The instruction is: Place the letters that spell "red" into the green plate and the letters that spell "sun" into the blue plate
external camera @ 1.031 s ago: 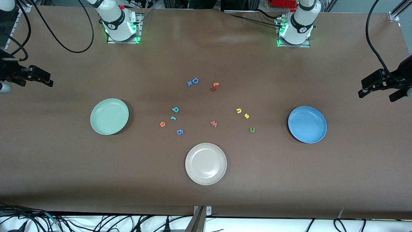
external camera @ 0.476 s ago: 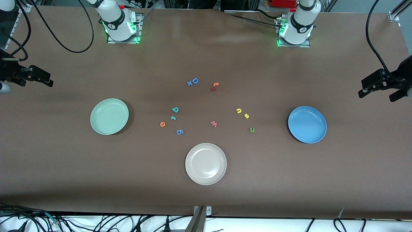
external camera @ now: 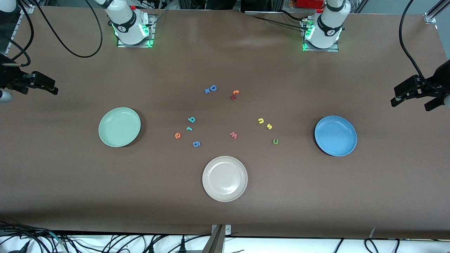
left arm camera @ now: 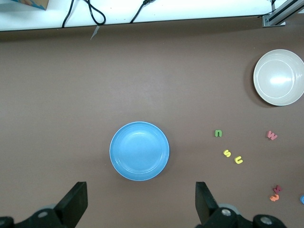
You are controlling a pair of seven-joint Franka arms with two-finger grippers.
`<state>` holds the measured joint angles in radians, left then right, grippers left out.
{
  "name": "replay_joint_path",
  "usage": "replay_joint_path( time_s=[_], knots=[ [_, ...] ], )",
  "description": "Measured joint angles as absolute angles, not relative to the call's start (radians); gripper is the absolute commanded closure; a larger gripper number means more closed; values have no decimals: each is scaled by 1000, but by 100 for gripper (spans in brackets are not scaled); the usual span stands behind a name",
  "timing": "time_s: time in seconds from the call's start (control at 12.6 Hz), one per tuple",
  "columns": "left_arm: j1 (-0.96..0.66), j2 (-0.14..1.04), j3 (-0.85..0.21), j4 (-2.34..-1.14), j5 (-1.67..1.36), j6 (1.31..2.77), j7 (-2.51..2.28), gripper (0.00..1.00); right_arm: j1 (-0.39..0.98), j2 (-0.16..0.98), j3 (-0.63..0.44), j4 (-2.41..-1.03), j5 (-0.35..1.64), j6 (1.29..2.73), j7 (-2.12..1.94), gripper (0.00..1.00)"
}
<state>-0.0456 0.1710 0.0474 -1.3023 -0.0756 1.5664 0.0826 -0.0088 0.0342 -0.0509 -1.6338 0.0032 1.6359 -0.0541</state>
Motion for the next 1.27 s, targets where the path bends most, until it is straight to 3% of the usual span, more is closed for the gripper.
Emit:
replay_joint_path(
  time_s=[1.27],
  knots=[
    [-46,171,47,-1302,-76,1566,83,0,-9,35,-50,-1635,3,1635,-41,0]
  ],
)
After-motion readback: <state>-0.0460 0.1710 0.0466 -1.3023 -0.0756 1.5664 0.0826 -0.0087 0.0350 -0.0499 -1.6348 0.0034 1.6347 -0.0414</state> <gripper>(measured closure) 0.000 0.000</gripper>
